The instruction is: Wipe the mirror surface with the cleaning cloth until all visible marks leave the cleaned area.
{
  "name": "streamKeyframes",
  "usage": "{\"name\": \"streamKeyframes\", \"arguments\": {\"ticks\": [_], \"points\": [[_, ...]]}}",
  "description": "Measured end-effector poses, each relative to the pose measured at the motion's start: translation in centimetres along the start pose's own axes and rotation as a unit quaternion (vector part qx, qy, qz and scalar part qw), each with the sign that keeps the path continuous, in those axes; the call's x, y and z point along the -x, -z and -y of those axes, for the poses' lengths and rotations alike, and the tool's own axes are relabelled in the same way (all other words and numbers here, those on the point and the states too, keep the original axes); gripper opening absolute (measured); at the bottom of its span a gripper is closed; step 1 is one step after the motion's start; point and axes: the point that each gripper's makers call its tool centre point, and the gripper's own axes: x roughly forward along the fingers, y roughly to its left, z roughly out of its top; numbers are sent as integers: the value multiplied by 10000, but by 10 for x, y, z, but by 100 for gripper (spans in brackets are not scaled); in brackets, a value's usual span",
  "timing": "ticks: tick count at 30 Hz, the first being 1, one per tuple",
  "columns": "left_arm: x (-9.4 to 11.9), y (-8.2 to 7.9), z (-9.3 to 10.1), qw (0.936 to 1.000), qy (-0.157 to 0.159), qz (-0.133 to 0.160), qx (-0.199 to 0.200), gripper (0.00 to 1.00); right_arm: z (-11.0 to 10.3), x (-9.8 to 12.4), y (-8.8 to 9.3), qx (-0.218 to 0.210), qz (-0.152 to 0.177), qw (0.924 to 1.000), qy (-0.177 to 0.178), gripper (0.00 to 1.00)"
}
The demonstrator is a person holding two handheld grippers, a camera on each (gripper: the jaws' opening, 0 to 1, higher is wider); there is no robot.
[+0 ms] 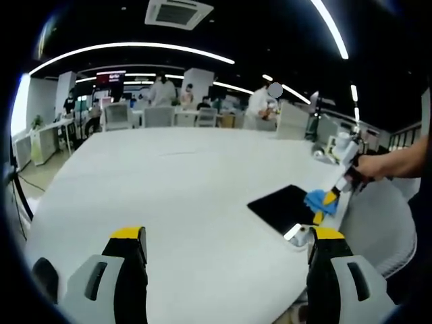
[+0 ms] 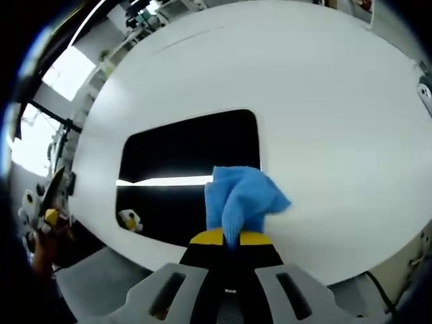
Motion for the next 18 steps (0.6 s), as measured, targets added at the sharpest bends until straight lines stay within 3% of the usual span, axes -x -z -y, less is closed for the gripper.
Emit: {"name": "streamKeyframes", "arguments": {"ticks": [18], "points": [[3,1,-1,10000,7,-50,-77,100,-42,-8,1,126,-37,9998,-169,0]]}}
